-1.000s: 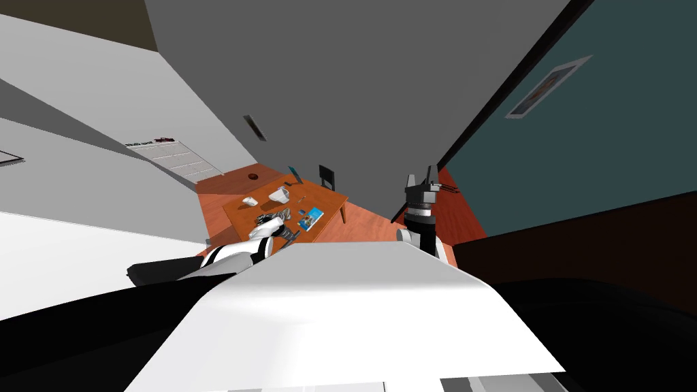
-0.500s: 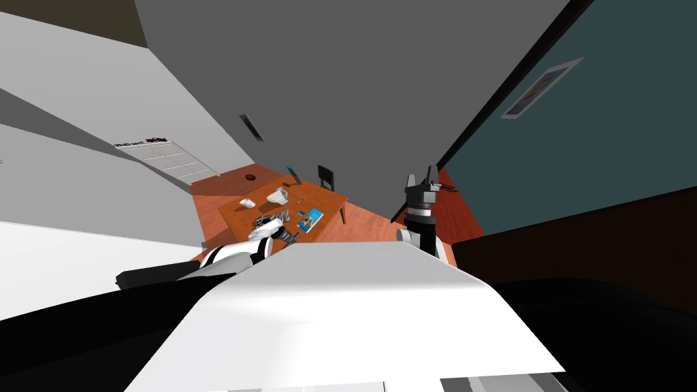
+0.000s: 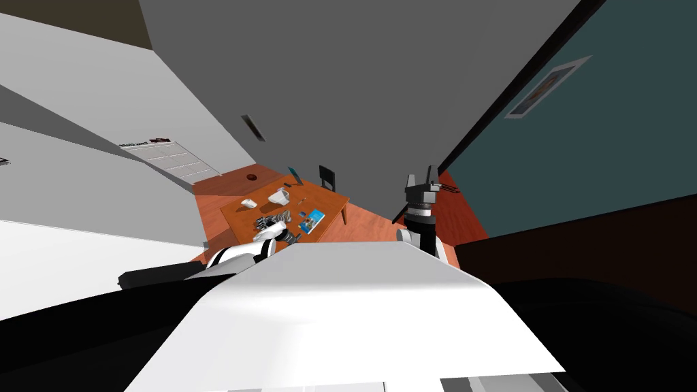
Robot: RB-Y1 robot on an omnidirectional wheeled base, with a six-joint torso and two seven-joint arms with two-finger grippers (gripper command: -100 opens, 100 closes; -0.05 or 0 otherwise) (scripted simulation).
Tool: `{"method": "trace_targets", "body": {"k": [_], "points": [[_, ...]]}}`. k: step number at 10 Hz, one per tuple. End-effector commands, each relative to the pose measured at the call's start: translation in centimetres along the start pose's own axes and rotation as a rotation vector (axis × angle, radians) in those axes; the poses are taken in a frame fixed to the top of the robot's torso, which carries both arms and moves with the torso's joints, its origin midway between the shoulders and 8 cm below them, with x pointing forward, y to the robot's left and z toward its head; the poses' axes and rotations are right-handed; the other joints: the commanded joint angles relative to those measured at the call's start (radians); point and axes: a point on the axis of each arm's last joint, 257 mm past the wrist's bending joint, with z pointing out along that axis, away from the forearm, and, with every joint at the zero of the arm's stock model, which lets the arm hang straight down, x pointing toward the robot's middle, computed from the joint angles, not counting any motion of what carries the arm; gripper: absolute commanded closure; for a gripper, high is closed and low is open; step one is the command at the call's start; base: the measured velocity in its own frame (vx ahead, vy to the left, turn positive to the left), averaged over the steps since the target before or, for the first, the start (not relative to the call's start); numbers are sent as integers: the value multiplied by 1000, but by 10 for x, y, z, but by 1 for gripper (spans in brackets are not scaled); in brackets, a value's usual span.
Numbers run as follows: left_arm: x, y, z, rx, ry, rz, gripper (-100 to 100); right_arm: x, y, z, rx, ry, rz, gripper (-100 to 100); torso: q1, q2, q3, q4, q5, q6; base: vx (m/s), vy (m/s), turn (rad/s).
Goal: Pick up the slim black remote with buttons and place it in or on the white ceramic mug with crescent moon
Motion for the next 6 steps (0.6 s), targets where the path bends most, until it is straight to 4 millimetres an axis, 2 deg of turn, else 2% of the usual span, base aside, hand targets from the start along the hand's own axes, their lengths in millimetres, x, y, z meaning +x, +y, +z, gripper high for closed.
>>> {"method": "trace_targets", "body": {"k": [1, 2, 6], "points": [[0, 0, 0, 0, 0, 0, -100, 0, 0, 0, 0, 0, 0, 0, 0, 0, 0, 0, 0, 0, 6, 6, -2], [0, 0, 0, 2, 0, 1, 100, 0, 0, 0, 0, 0, 0, 0, -1, 1, 0, 0, 0, 0, 0, 0, 0], [0, 1, 1, -2, 0, -1, 100, 0, 0, 0, 0, 0, 0, 0, 3, -1, -1, 0, 1, 1, 0, 0, 0]]}}
